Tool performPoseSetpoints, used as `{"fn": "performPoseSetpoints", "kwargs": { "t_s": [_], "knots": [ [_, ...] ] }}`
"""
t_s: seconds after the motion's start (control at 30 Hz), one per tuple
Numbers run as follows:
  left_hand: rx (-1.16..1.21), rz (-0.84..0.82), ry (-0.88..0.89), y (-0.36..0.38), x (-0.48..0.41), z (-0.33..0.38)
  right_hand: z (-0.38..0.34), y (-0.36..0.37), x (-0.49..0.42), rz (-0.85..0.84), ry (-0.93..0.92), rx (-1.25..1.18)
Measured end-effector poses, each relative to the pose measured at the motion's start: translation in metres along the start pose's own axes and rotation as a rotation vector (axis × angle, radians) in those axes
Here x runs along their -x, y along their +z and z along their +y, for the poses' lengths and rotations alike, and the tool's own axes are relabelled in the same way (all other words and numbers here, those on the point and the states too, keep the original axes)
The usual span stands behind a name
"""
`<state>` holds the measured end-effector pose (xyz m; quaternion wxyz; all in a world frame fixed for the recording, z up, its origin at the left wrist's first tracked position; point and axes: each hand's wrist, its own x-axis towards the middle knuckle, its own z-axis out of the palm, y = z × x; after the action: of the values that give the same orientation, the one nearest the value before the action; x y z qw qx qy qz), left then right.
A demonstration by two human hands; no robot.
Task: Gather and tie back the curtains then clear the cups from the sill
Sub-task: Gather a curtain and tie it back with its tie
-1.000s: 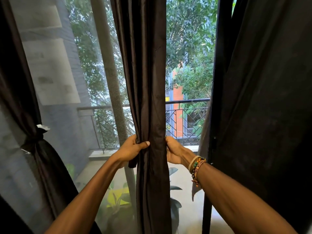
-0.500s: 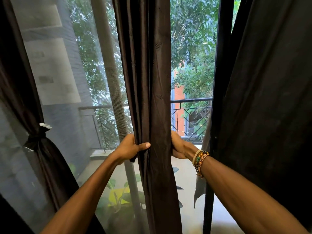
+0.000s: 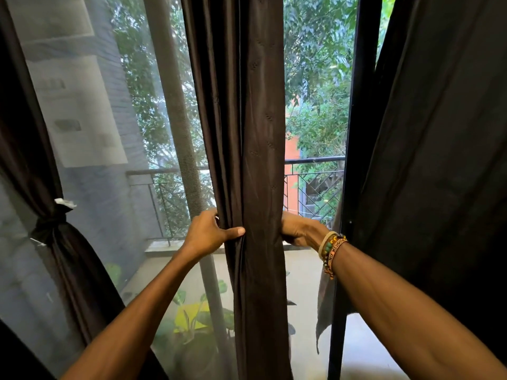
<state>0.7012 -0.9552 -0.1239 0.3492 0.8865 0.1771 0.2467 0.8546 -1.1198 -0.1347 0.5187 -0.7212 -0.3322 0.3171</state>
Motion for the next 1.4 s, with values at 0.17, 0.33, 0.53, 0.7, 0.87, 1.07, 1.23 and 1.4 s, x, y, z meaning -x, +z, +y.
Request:
{"fn": "performPoseSetpoints", "kwargs": {
  "t_s": [0.17, 0.33, 0.53, 0.7, 0.87, 1.07, 1.23, 1.4],
  "knots": [
    [0.53, -0.154, -0.234, 0.013, 0.003, 0.013, -0.01, 0.008, 0.001, 0.052, -0.099, 0.3],
    [0.444, -0.134, -0.067, 0.028, 0.005, 0.02, -0.018, 0.023, 0.018, 0.234, -0.286, 0.352],
    [0.124, 0.193, -0.034, 0.028, -0.001, 0.021, -0.026, 0.017, 0.016, 0.624, -0.341, 0.577],
    [-0.015, 0.312, -0.039, 0.024, -0.005, 0.023, -0.03, 0.026, 0.029, 0.642, -0.432, 0.236],
    [0.416, 0.226, -0.24, 0.035, -0.004, 0.032, -0.018, 0.052, 0.037, 0.736, -0.633, 0.365],
    [1.283, -0.145, -0.406, 0.023, 0.015, 0.045, -0.017, 0.049, 0.044, 0.51, -0.654, 0.381],
    [1.234, -0.192, -0.383, 0.022, 0.016, 0.033, -0.025, 0.037, 0.04, 0.386, -0.335, 0.196],
    [0.747, -0.09, -0.108, 0.034, 0.032, 0.038, -0.048, 0.026, 0.05, 0.305, -0.153, 0.122]
  ]
}}
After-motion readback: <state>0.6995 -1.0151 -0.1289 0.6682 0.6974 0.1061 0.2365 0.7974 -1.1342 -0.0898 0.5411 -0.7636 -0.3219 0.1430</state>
